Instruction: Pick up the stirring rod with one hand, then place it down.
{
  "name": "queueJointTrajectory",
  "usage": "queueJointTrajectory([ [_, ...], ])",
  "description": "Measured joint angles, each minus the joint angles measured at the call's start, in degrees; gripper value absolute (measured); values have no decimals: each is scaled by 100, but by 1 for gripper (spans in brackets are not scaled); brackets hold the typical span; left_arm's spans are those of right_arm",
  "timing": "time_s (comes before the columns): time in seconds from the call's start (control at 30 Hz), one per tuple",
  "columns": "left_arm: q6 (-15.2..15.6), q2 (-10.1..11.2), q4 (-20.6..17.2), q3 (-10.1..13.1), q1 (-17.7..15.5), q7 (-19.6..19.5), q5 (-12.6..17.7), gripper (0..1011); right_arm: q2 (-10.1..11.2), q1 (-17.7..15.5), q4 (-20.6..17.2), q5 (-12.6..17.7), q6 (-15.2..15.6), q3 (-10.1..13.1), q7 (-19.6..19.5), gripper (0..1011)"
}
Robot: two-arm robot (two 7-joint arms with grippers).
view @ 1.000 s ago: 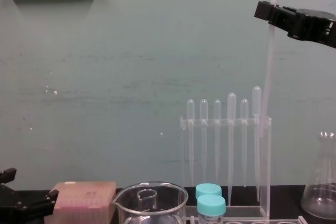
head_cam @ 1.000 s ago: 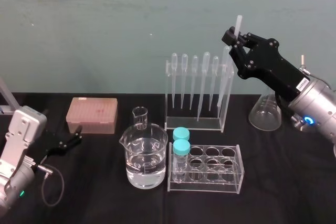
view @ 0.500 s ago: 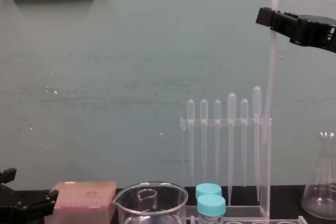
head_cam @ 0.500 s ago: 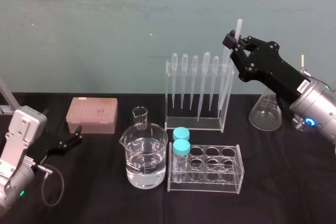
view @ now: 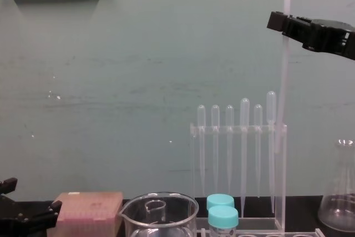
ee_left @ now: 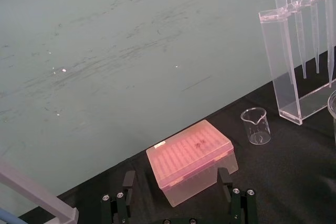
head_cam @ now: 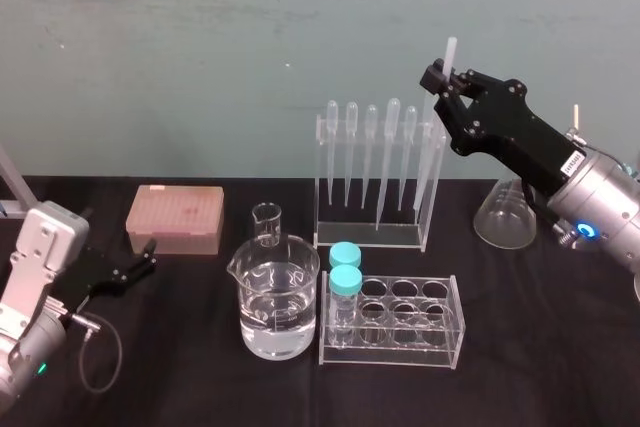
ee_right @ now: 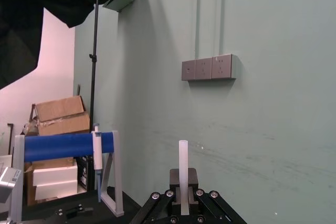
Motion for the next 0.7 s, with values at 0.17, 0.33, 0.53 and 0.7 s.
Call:
queueJointTrajectory([
  [0.17, 0, 0, 0, 0, 0, 0, 0, 1000, -13, 30, 38, 3, 6, -21, 5, 71],
  [0.33, 0, 0, 0, 0, 0, 0, 0, 1000, -21, 52, 67, 2, 6, -32, 11, 71],
  [0.53, 0, 0, 0, 0, 0, 0, 0, 1000, -35, 80, 109, 3, 7, -51, 22, 71],
  [0.7, 0, 0, 0, 0, 0, 0, 0, 1000, -51, 100, 148, 4, 22, -70, 29, 71],
])
